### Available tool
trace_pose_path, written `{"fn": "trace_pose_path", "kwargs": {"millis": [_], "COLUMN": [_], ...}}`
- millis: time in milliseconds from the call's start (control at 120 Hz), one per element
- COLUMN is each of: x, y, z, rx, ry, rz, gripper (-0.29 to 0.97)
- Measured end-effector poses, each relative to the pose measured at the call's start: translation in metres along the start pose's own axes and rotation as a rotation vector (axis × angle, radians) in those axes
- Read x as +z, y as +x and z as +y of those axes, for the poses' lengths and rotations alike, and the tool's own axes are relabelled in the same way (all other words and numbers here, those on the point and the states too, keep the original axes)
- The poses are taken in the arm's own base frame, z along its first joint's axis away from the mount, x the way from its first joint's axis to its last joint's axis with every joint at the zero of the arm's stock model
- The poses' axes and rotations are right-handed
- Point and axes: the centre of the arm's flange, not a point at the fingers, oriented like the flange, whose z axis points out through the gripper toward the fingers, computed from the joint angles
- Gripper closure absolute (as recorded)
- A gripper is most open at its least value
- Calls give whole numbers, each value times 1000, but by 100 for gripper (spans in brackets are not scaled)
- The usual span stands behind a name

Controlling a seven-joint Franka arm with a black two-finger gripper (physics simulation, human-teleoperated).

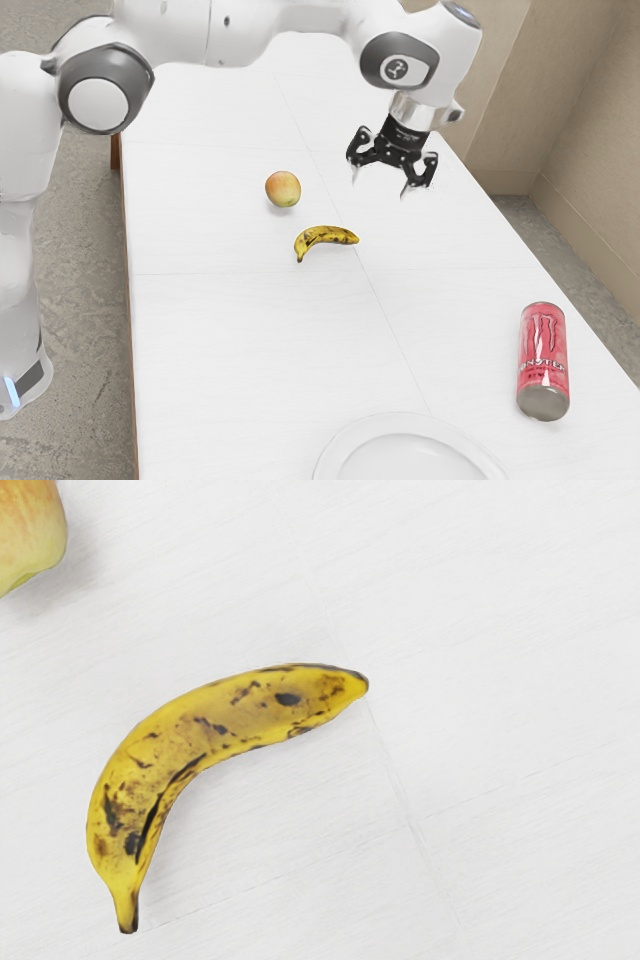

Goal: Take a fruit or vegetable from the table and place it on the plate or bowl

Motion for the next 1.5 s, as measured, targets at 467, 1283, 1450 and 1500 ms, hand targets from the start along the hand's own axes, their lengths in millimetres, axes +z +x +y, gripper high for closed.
{"fn": "trace_pose_path", "kwargs": {"millis": [467, 1283, 1450, 1500], "x": [49, 133, 142, 146], "y": [-19, 9, 18, 18], "z": [-72, -104, -105, -103], "rx": [703, 1005, 1027, 1034], "ry": [-134, -239, -238, -241], "rz": [125, 25, 21, 16], "gripper": [0, 0, 0, 0]}}
